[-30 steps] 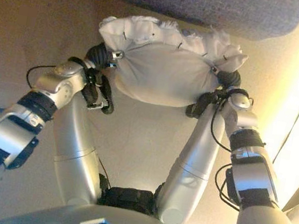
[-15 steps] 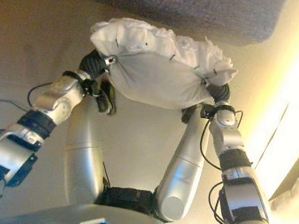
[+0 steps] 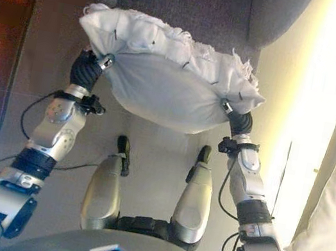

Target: Pick up the cushion and take it to the sofa

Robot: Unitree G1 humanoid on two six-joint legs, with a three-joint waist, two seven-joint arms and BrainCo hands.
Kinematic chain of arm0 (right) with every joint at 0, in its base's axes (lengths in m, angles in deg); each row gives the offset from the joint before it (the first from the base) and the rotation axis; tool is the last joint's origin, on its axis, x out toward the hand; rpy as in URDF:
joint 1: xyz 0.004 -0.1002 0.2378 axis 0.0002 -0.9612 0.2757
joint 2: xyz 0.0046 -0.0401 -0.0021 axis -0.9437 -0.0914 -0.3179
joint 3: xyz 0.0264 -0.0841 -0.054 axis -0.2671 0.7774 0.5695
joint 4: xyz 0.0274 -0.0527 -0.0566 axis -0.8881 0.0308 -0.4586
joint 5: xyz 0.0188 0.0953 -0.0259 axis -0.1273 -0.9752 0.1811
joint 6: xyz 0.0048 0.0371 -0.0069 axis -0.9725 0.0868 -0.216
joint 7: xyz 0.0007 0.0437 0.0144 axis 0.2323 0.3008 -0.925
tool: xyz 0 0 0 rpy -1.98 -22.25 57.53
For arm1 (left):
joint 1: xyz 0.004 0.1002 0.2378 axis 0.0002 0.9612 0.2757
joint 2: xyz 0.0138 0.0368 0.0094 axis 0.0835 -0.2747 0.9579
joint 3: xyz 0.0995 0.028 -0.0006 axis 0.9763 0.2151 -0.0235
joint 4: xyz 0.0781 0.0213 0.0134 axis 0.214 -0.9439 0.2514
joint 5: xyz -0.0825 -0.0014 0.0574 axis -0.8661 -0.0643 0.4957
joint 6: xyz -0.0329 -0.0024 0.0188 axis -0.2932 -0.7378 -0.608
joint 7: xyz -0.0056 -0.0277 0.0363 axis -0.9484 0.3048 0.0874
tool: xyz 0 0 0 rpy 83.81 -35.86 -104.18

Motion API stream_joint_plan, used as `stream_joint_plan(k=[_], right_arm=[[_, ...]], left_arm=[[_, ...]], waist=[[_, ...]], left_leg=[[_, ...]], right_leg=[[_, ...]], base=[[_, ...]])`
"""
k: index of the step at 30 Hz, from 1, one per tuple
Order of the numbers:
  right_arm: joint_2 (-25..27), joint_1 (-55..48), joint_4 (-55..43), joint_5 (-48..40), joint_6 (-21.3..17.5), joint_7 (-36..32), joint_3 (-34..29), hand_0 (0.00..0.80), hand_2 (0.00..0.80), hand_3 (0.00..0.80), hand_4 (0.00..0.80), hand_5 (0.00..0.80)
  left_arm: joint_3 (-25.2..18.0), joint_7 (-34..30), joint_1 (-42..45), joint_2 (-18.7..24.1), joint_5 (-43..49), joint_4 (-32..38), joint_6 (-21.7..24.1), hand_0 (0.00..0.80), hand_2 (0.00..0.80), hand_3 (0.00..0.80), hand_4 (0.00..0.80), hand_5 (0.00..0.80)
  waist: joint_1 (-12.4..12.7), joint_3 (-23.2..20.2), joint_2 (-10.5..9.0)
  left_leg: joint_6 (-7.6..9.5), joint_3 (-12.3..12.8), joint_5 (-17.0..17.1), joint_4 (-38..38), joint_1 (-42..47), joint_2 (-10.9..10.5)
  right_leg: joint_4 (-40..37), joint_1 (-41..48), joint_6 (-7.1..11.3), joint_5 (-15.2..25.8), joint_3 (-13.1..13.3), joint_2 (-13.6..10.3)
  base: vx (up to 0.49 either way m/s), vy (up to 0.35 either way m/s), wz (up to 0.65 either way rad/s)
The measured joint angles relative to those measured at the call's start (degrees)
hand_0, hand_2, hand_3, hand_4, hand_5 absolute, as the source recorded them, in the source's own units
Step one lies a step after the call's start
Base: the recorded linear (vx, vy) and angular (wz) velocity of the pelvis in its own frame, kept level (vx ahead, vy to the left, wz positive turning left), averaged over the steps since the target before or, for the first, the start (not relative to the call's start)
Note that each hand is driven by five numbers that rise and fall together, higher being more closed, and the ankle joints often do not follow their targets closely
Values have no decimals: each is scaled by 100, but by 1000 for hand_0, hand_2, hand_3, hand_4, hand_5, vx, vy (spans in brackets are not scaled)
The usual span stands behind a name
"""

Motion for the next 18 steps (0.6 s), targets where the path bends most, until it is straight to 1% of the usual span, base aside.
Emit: stream_joint_plan(k=[1, 2, 3, 4, 5, 6, 8, 9, 10, 11, 12, 13, 15, 18], right_arm=[[-25, 39, -4, 2, 95, -34, 32, 800, 800, 800, 800, 800], [-26, 53, -4, 9, 157, -67, 106, 800, 800, 800, 800, 800], [-34, 41, -10, 14, 248, -94, 145, 800, 800, 800, 800, 800], [-86, -30, -13, 16, 316, -94, 165, 800, 800, 800, 800, 800], [-179, -174, -14, 18, 347, -92, 170, 800, 800, 800, 800, 800], [-249, -317, -13, 19, 360, -90, 206, 800, 800, 800, 800, 800], [-294, -525, -13, 35, 380, -89, 259, 800, 800, 800, 800, 800], [-295, -596, -13, 34, 405, -88, 285, 800, 800, 800, 800, 800], [-295, -655, -13, 30, 425, -85, 296, 800, 800, 800, 800, 800], [-295, -753, -17, 28, 433, -82, 309, 800, 800, 800, 800, 800], [-296, -858, -14, 27, 436, -66, 309, 800, 800, 800, 800, 800], [-318, -921, 2, 29, 444, -40, 328, 800, 800, 800, 800, 800], [-420, -972, 10, 29, 516, 34, 357, 800, 800, 800, 800, 800], [-409, -951, 10, 28, 662, 36, 373, 800, 800, 800, 800, 800]], left_arm=[[-89, 39, 107, -7, 0, 19, -68, 800, 800, 800, 800, 800], [-160, 76, 260, -9, 0, 64, -105, 800, 800, 800, 800, 800], [-256, 82, 402, -35, 1, 141, -178, 800, 800, 800, 800, 800], [-303, 74, 492, -38, 0, 184, -255, 800, 800, 800, 800, 800], [-323, 59, 585, -57, 0, 204, -317, 800, 800, 800, 800, 800], [-323, 59, 672, -72, -1, 206, -355, 800, 800, 800, 800, 800], [-321, 59, 783, -81, -1, 208, -445, 800, 800, 800, 800, 800], [-318, 59, 817, -101, -1, 207, -494, 800, 800, 800, 800, 800], [-312, 59, 830, -118, -1, 206, -534, 800, 800, 800, 800, 800], [-275, 59, 847, -122, 0, 195, -560, 800, 800, 800, 800, 800], [-209, 53, 853, -121, 0, 174, -563, 800, 800, 800, 800, 800], [-195, 38, 875, -128, -1, 141, -563, 800, 800, 800, 800, 800], [-203, 31, 929, -130, -7, 67, -563, 800, 800, 800, 800, 800], [-211, 66, 1050, -136, -5, 51, -563, 800, 800, 800, 800, 800]], waist=[[25, -44, -44], [90, -131, -29], [115, -225, -23], [111, -342, -74], [131, -503, -135], [128, -669, -162], [129, -960, -166], [105, -1081, -149], [37, -1152, -127], [-41, -1247, -105], [-104, -1356, -93], [-134, -1426, -72], [-139, -1565, -25], [-73, -1636, 38]], left_leg=[[-5, -217, -39, -85, 221, -47], [-21, -374, -148, -163, 401, -65], [-157, -433, -289, -295, 623, -60], [-153, -346, -301, -356, 755, -68], [-142, -284, -306, -423, 905, -58], [-135, -280, -315, -506, 1022, -42], [-136, -264, -302, -661, 1240, -23], [-140, -193, -279, -733, 1331, -9], [-116, 25, -229, -750, 1372, 22], [-47, 237, -174, -775, 1407, 44], [-13, 372, -131, -864, 1506, 45], [-87, 375, -58, -959, 1623, 22], [-96, 362, 6, -1167, 1806, 5], [-97, 256, 4, -1371, 2090, -71]], right_leg=[[-160, 126, 4, 80, 132, 29], [-288, 239, 31, 132, 214, 64], [-404, 353, 51, 184, 298, 104], [-549, 489, 74, 237, 337, 92], [-709, 654, 62, 254, 325, 91], [-840, 814, 66, 267, 266, 93], [-1015, 1066, 80, 285, 200, 100], [-1104, 1203, 86, 290, 152, 89], [-1190, 1387, 101, 298, 22, 46], [-1277, 1577, 129, 298, -154, -13], [-1361, 1691, 130, 295, -244, -47], [-1445, 1818, 167, 321, -283, -50], [-1476, 1894, 168, 320, -267, -37], [-1479, 1898, 188, 337, -9, -29]], base=[[271, 78, -82], [274, 77, -82], [249, 52, -61], [215, 28, -43], [195, 19, -15], [162, 27, -1], [116, 26, 7], [101, 1, 21], [122, 3, 52], [139, 35, 62], [127, 70, 54], [104, 84, 23], [76, 72, -2], [50, 66, -37]])
